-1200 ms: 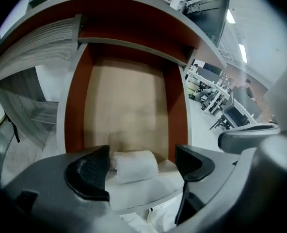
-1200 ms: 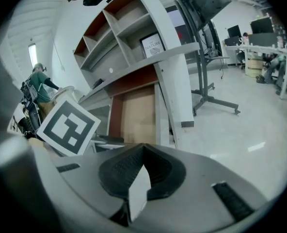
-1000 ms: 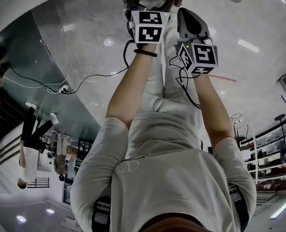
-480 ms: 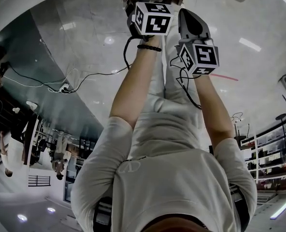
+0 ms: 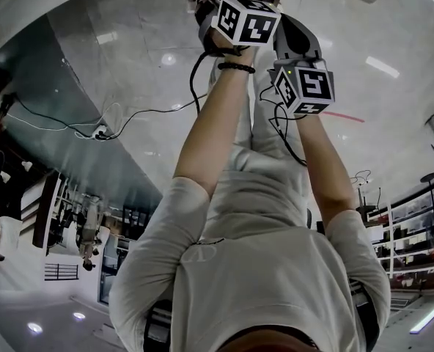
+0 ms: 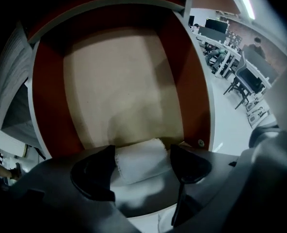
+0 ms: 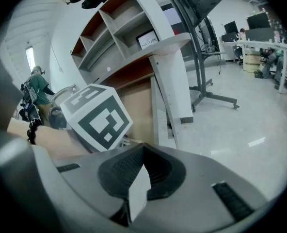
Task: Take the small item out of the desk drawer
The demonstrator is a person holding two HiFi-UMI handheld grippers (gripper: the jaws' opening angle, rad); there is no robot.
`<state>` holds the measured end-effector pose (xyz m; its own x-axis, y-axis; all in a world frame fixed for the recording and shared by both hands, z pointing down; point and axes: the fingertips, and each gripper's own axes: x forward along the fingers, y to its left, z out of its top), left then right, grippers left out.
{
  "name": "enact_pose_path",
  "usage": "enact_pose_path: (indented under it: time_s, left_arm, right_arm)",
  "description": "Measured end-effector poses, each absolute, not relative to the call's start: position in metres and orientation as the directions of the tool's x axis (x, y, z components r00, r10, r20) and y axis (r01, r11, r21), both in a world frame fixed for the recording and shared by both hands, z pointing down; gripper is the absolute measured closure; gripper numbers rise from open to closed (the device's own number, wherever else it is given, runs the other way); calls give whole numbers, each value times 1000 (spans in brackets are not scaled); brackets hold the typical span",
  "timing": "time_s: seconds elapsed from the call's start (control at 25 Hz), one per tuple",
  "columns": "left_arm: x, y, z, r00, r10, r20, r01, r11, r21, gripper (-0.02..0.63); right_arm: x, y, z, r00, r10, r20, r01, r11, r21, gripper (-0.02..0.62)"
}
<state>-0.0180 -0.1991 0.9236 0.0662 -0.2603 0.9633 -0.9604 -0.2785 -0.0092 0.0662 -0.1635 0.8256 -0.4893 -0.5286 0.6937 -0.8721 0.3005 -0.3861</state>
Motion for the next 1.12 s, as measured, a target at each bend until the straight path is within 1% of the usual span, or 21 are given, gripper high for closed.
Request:
enact_pose_path:
  time_s: [0.12, 0.4, 0.72, 0.92, 1.12]
  left_arm:
    - [-20, -199, 923, 43, -259, 965, -953, -301, -38, 293]
    - [-23, -196, 922, 60, -263, 963, -947, -319, -28, 333]
    - [-21, -202, 905, 103, -337, 936, -960, -281, 5, 342]
    - [-21, -198, 898, 120, -371, 921, -965, -261, 20, 342]
    - [-25, -195, 878, 141, -419, 897, -967, -252, 35, 342]
  right_arm:
    - [67, -164, 826, -489, -529, 693, -872, 297, -389, 597]
    - [63, -162, 827, -494, -527, 691, -869, 301, -392, 597]
    - [72, -169, 822, -481, -538, 692, -877, 293, -382, 597]
    - [80, -177, 824, -444, -562, 698, -895, 254, -366, 597]
    - [80, -186, 813, -428, -573, 699, -904, 257, -342, 597]
